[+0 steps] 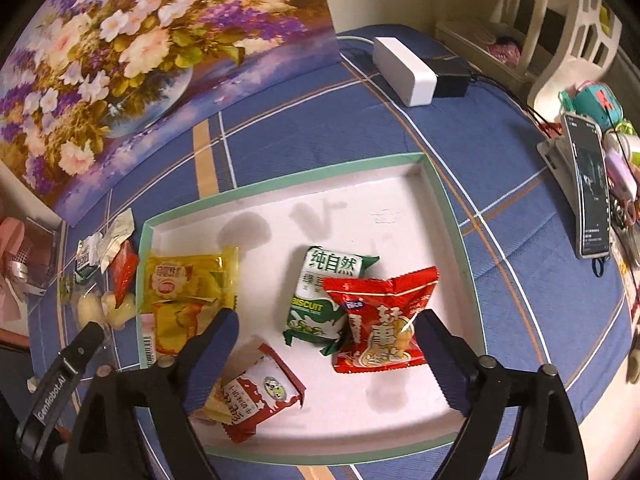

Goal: Organize snacks
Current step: 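Withdraw both tools from the tray toward the remaining snacks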

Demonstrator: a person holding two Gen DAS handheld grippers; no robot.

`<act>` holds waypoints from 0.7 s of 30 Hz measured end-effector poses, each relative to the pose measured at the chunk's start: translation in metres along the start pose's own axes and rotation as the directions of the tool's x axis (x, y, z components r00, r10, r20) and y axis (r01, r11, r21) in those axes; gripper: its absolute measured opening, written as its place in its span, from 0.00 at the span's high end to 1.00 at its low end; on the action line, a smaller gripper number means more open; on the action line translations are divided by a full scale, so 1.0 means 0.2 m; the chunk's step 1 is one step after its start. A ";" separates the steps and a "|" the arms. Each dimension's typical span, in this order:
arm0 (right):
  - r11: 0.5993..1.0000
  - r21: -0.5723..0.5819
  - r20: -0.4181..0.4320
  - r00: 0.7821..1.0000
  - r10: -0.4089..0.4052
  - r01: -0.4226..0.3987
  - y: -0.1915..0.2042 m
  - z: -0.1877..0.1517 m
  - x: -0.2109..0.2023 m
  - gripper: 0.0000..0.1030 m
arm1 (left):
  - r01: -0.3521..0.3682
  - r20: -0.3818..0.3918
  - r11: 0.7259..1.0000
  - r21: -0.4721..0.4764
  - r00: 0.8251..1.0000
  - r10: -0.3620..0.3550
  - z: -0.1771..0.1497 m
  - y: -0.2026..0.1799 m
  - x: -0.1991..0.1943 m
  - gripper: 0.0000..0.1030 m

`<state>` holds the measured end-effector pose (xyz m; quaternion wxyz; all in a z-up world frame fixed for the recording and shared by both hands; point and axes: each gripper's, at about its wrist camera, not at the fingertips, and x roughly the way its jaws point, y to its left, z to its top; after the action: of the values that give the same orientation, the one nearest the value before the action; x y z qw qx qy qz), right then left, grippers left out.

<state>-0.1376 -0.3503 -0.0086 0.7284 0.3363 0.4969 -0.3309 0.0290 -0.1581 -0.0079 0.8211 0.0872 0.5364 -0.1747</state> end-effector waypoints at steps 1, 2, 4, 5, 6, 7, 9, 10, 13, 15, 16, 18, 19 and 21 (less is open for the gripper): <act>1.000 -0.009 0.004 1.000 0.001 -0.001 0.02 0.00 0.00 0.05 | -0.005 0.004 1.000 -0.010 1.000 0.005 0.00 0.02 0.00 0.15; 1.000 -0.014 0.006 1.000 0.002 -0.002 0.02 0.00 -0.01 0.04 | -0.009 0.006 1.000 -0.020 1.000 0.009 0.01 0.04 0.00 0.15; 1.000 -0.022 0.014 1.000 0.003 -0.003 0.05 -0.01 -0.02 0.03 | -0.014 0.011 0.999 -0.044 1.000 0.014 0.01 0.09 0.00 0.15; 1.000 -0.025 0.019 1.000 0.005 -0.004 0.06 -0.01 -0.02 0.02 | -0.015 0.012 0.998 -0.053 1.000 0.015 0.02 0.11 0.00 0.15; 1.000 -0.028 0.024 1.000 0.007 -0.006 0.07 -0.01 -0.03 0.00 | -0.017 0.012 0.998 -0.063 1.000 0.017 0.02 0.13 0.01 0.15; 0.999 -0.032 0.029 1.000 0.010 -0.009 0.08 -0.01 -0.03 0.00 | -0.021 0.010 0.997 -0.076 1.000 0.022 0.02 0.16 0.01 0.15; 0.999 -0.042 0.039 0.999 0.020 -0.018 0.12 -0.02 -0.04 0.00 | -0.028 0.011 0.995 -0.098 1.000 0.029 0.03 0.20 0.01 0.15; 0.999 -0.048 0.042 0.999 0.027 -0.025 0.14 -0.02 -0.05 0.00 | -0.033 0.012 0.993 -0.112 0.999 0.034 0.04 0.23 0.01 0.15; 0.997 -0.070 0.047 0.998 0.045 -0.041 0.20 -0.03 -0.06 0.00 | -0.040 0.018 0.988 -0.147 0.999 0.043 0.05 0.31 0.00 0.15; 0.995 -0.092 0.049 0.998 0.051 -0.046 0.25 -0.04 -0.06 0.00 | -0.043 0.025 0.985 -0.166 0.999 0.048 0.06 0.37 -0.01 0.15; 0.993 -0.105 0.051 0.997 0.053 -0.047 0.28 -0.04 -0.06 0.00 | -0.048 0.029 0.983 -0.178 0.998 0.054 0.07 0.41 -0.02 0.15; 0.990 -0.132 0.054 0.997 0.055 -0.047 0.33 -0.05 -0.07 0.00 | -0.056 0.035 0.978 -0.199 0.997 0.065 0.08 0.47 -0.03 0.15; 0.988 -0.146 0.056 0.997 0.059 -0.051 0.36 -0.06 -0.07 0.00 | -0.061 0.039 0.975 -0.213 0.997 0.071 0.09 0.51 -0.03 0.15; 0.983 -0.173 0.059 0.995 0.075 -0.064 0.42 -0.07 -0.08 0.00 | -0.072 0.047 0.968 -0.241 0.995 0.086 0.10 0.59 -0.05 0.15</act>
<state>-0.0803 -0.2889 0.0166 0.7813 0.2788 0.4875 -0.2724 0.0874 -0.0548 0.0046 0.8470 0.0039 0.5258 -0.0782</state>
